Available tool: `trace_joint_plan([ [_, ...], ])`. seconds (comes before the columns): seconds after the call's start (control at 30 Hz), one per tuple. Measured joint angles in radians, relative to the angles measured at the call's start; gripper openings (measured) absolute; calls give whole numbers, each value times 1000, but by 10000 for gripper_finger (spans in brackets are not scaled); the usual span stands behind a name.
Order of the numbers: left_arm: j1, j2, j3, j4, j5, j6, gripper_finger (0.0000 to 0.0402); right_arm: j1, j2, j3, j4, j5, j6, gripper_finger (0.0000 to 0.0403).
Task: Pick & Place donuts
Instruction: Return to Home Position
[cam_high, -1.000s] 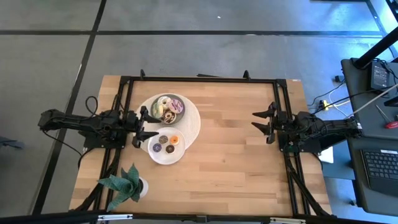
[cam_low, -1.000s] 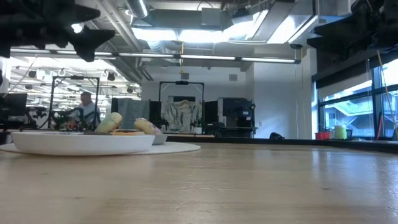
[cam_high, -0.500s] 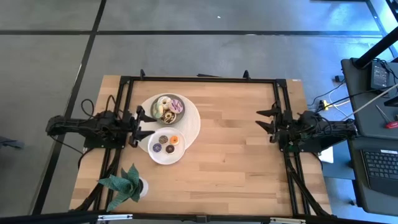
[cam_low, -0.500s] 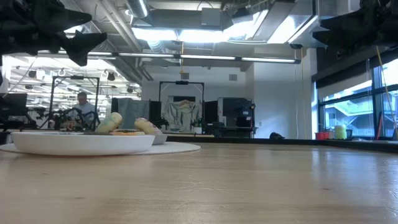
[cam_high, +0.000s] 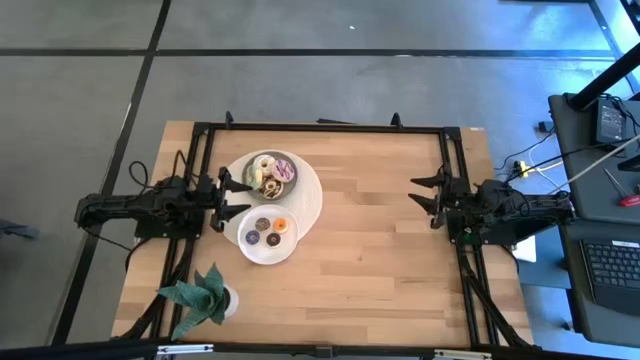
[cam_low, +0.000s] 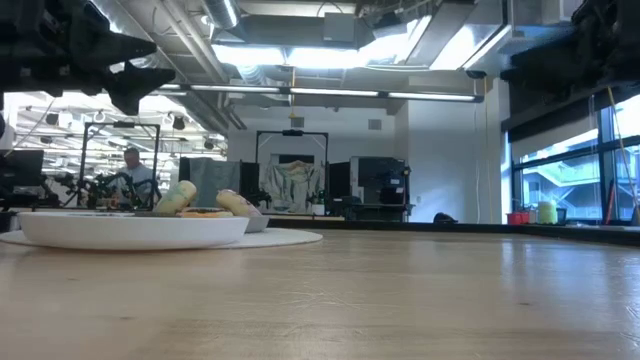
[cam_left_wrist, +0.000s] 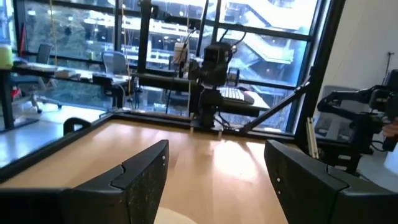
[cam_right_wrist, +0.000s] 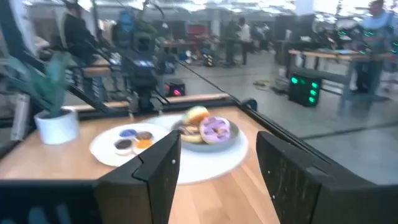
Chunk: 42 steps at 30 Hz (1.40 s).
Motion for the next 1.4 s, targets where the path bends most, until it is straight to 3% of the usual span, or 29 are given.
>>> trace_joint_plan([
  [0.5,0,-1,0,-15,-9,61,260,0,0,-69,10,53,22,211],
  [0.7,-1,-1,0,-20,-12,61,260,0,0,-69,-23,207,18,211],
  [1.03,0,-1,0,-67,-274,34,260,0,5,-69,-75,247,-32,211],
  [1.4,0,-1,0,-66,-289,34,260,0,5,-69,-74,247,-1,211],
])
